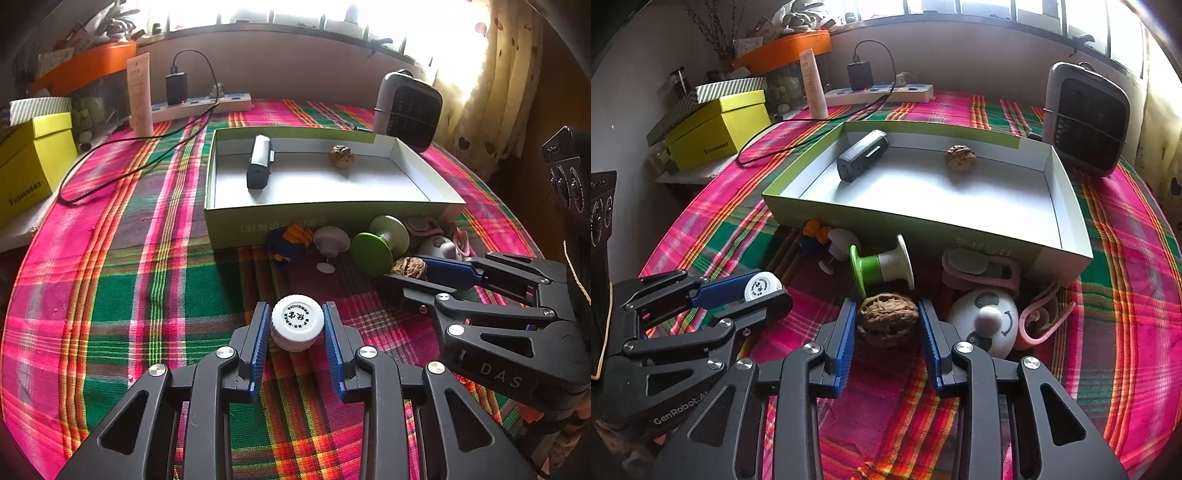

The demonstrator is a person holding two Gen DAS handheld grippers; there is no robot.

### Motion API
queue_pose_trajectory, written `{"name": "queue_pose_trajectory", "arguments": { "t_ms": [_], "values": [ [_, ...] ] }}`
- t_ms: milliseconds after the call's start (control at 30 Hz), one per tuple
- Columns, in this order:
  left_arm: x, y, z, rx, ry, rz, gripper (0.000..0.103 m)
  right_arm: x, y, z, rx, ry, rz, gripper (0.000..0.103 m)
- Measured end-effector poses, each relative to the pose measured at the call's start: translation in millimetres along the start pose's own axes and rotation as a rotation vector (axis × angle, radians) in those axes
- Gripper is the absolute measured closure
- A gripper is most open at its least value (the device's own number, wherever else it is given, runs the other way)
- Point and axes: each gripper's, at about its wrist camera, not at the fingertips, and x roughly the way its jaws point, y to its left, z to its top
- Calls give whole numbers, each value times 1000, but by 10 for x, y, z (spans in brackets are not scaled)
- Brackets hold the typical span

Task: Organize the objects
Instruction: 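Close the right tool on the second walnut while the left tool holds the jar, then carry the walnut in the right tool and jar in the left tool into the tray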

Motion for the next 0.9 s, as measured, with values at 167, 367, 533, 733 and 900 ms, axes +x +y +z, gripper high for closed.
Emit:
{"name": "queue_pose_trajectory", "arguments": {
  "t_ms": [167,367,533,733,900],
  "values": [
    [0,1,2,0,1,1,76,0,4,1,-3,-1,3,69],
    [1,3,4,-1,1,-2,77,-5,3,3,-2,-2,6,69],
    [3,10,2,-2,1,-1,77,-19,6,2,-1,-5,9,69],
    [-3,12,3,-2,-1,2,77,-40,4,-2,2,-11,13,69],
    [-27,14,5,-1,-5,8,77,-50,2,-1,2,-14,18,69]
  ]
}}
